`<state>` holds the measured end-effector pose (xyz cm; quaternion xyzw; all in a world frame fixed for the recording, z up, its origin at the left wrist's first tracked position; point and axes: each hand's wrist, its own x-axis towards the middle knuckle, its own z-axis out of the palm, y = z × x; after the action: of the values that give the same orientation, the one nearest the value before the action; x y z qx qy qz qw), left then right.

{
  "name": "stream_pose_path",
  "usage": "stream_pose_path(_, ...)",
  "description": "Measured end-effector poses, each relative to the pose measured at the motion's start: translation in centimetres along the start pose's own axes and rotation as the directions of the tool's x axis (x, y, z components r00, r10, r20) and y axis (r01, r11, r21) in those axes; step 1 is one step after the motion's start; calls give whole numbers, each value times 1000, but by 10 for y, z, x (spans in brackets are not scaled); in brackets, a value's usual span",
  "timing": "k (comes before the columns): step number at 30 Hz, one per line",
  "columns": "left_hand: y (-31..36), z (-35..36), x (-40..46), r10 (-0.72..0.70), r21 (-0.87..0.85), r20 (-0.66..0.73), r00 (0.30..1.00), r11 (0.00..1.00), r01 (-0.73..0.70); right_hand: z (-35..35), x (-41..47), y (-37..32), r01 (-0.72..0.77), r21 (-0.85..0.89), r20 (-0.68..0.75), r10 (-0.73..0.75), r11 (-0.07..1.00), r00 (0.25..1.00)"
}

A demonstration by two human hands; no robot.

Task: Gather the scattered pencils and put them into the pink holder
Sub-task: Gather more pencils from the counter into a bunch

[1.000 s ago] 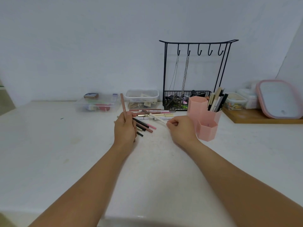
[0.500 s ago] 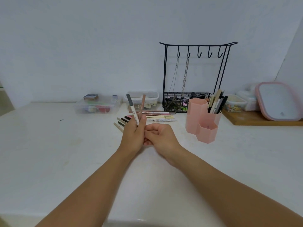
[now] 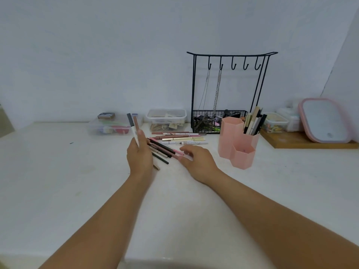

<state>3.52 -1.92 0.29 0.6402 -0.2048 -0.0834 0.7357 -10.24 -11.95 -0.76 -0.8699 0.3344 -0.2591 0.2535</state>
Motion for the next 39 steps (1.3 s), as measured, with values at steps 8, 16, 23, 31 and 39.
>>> stream_pose_path(8,5,-5,-1,-129,-204,137,982,966,156,15,19,-23,-277,-34,-182,267,960,946)
stream_pose_path(16,1,-5,4,-111,-171,183,977,975,143,13,21,-20,-284,87,-210,296,955,932)
stream_pose_path(23,10,-3,-1,-139,-224,226,964,956,190,2,0,-44,-181,754,39,233,632,972)
stream_pose_path(31,11,-2,-6,-94,-208,258,962,967,150,17,-4,-58,-118,746,113,50,655,992)
stream_pose_path(39,0,2,0,-44,-128,194,980,989,70,17,8,-42,-28,520,-35,54,854,998)
